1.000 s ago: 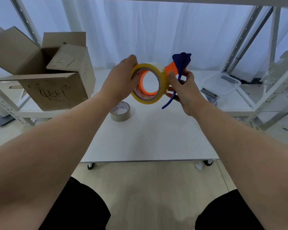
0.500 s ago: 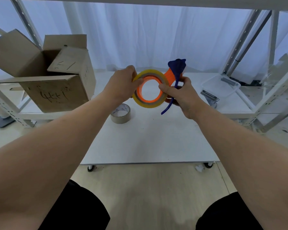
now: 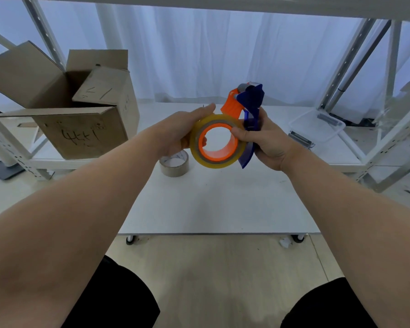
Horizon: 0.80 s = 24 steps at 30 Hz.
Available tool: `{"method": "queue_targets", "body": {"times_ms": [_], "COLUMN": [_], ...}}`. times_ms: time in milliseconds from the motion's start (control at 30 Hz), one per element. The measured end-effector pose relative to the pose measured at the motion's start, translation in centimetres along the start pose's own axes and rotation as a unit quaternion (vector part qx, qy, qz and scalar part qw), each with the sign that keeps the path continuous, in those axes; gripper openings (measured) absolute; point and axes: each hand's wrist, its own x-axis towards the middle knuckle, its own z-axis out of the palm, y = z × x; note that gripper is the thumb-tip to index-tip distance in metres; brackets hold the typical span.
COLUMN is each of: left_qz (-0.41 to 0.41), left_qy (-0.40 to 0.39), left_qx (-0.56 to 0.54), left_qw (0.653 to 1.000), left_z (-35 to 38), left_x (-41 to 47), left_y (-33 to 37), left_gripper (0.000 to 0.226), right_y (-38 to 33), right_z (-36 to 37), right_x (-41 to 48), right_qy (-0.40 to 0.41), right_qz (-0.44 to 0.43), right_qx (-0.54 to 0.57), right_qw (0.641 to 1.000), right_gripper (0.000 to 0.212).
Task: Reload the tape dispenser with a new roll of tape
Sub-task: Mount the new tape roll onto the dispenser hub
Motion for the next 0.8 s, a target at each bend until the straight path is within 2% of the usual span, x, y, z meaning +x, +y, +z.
{"method": "queue_targets", "body": {"times_ms": [267,367,500,600,667,800], "left_qz": [0.066,0.097,0.117,0.124,0.126,0.115], "left_qy": [-0.068,-0.097,-0.078,-0.070,-0.071,-0.078], "left_qx": [-0.099,-0.096,-0.059,-0.050,-0.032,-0.019], "left_qw": [0.991,0.986,0.988,0.989,0.989,0.990], "left_z": [-0.4,-0.1,0.4,0.5,0.7,0.9], "left_x": [0.0,-0.1,0.1,0.3,0.4,0.2], "left_y": [-0.3,-0.4,-0.3,-0.4,-0.4,-0.5], "left_gripper": [0.027,0.024,0.033,0.035,0.045,0.056], "right_y": [0.2,0.4,0.3,-0.2,-0.5,-0.6], "right_z": [-0.1,-0.2,-0.2,0.3,0.7,1.1], "right_x": [0.1,0.2,0.4,0.3,0.4,0.4], "right_qy": [0.010,0.037,0.094,0.101,0.107,0.128], "right_qz": [-0.016,0.008,0.060,0.099,0.125,0.135], "right_qx": [0.078,0.070,0.040,0.037,0.032,0.014], "right_qw": [0.997,0.997,0.993,0.989,0.986,0.982], "right_gripper": [0.065,0.047,0.040,0.046,0.053,0.048]}}
